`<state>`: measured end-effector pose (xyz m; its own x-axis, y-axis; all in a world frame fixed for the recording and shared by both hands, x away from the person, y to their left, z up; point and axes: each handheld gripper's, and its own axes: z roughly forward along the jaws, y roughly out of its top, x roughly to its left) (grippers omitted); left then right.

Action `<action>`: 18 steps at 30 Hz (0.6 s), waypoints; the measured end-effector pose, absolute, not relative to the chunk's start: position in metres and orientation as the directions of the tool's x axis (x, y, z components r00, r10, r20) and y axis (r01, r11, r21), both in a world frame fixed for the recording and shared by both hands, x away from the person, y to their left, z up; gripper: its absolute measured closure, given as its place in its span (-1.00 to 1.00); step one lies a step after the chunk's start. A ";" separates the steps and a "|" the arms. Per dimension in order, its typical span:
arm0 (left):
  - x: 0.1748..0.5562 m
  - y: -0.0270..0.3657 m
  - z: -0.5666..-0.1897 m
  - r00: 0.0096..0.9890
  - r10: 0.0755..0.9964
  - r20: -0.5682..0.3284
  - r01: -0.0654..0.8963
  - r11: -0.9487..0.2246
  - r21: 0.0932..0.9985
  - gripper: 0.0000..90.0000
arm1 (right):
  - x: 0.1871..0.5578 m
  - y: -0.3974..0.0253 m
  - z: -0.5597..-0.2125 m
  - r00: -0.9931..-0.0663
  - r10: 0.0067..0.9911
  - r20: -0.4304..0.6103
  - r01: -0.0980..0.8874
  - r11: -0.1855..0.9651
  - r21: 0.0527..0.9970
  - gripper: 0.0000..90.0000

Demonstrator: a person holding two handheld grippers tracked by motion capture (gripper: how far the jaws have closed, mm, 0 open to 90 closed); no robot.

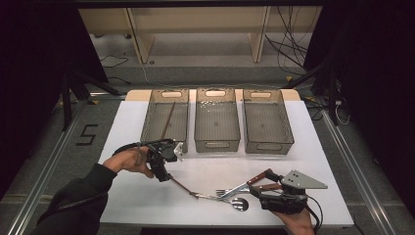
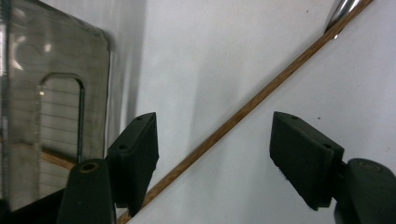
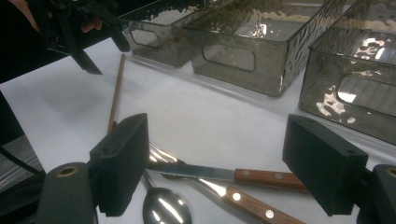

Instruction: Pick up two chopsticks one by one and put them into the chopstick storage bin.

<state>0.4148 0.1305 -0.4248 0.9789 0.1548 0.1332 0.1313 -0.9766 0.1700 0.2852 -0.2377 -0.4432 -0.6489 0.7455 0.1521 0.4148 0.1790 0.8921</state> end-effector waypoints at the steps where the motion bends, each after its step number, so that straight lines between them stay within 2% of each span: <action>1: 0.415 0.131 -0.427 0.981 0.148 0.130 0.125 -0.978 0.166 -0.26 | 0.285 -0.238 -0.443 -0.649 0.745 0.152 0.415 0.179 0.892 -0.47; 18: 0.416 0.135 -0.451 0.991 0.100 0.093 0.084 -0.982 0.167 0.08 | 0.285 -0.238 -0.443 -0.649 0.745 0.153 0.415 0.179 0.892 -0.47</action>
